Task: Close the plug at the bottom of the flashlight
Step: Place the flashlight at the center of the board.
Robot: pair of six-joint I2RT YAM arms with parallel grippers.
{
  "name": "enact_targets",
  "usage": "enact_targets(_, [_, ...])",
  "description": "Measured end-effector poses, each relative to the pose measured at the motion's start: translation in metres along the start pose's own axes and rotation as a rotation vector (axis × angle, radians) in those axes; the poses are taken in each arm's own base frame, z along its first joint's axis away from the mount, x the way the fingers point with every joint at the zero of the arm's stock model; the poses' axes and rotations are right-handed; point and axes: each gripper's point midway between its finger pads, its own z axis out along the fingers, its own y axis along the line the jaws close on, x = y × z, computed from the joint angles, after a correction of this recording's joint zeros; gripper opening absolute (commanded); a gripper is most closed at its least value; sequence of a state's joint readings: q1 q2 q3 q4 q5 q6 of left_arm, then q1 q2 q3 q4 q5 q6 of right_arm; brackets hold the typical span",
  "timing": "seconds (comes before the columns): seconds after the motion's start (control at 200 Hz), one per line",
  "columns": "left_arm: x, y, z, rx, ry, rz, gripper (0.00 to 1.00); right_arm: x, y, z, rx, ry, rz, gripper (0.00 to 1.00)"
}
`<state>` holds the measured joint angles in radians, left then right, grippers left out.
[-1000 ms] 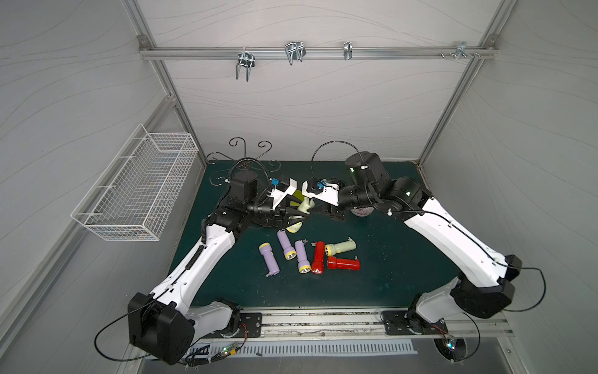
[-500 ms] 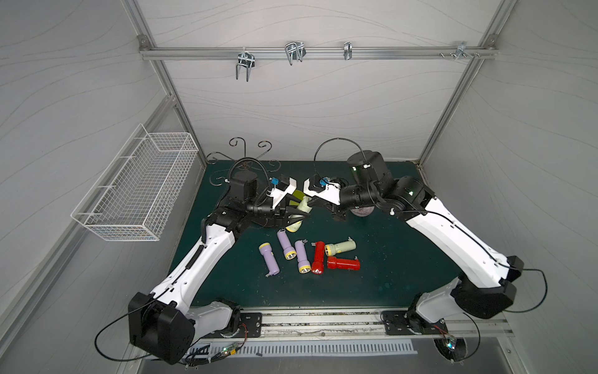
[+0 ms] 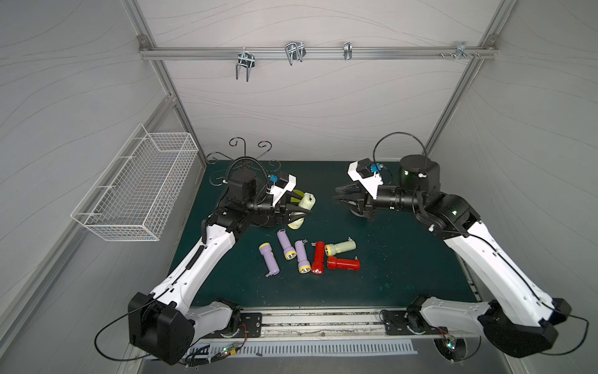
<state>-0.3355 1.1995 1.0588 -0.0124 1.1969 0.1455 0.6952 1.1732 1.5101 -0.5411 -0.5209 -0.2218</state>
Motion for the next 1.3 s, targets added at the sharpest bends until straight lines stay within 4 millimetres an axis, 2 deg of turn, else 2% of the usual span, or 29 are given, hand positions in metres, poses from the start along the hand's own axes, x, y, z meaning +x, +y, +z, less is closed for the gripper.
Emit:
enact_targets(0.08, [-0.005,0.009,0.001,-0.046,-0.022,-0.027,0.0,0.006,-0.004,0.004,0.0,-0.022,0.074,0.63])
enact_targets(0.255, [-0.011,0.039,0.012,-0.176,-0.069,-0.175,0.0,0.046,-0.014,0.027,-0.001,0.007,0.286,0.71])
enact_targets(0.31, [-0.01,0.047,0.017,-0.204,-0.078,-0.236,0.0,0.052,-0.015,0.03,0.003,0.018,0.329,0.74])
enact_targets(0.4, [-0.008,0.054,0.025,-0.238,-0.089,-0.318,0.0,0.053,-0.013,0.035,0.015,0.015,0.353,0.79])
enact_targets(0.55, [-0.011,0.056,0.036,-0.283,-0.121,-0.389,0.0,0.048,-0.001,0.044,0.019,0.01,0.356,0.85])
enact_targets(0.625, [-0.015,0.058,0.038,-0.315,-0.143,-0.409,0.0,0.048,0.0,0.047,0.04,0.014,0.374,0.85])
enact_targets(0.695, [-0.02,0.06,0.038,-0.346,-0.165,-0.419,0.0,0.052,-0.009,0.048,0.089,0.018,0.41,0.84])
enact_targets(0.911, [-0.042,0.059,0.028,-0.402,-0.247,-0.399,0.0,0.078,-0.029,0.061,0.193,0.069,0.543,0.82])
enact_targets(1.041, [-0.041,0.062,0.027,-0.426,-0.261,-0.41,0.0,0.084,-0.03,0.066,0.201,0.082,0.588,0.81])
enact_targets(1.301, [-0.039,0.063,0.03,-0.432,-0.268,-0.424,0.0,0.087,-0.028,0.079,0.17,0.084,0.637,0.73])
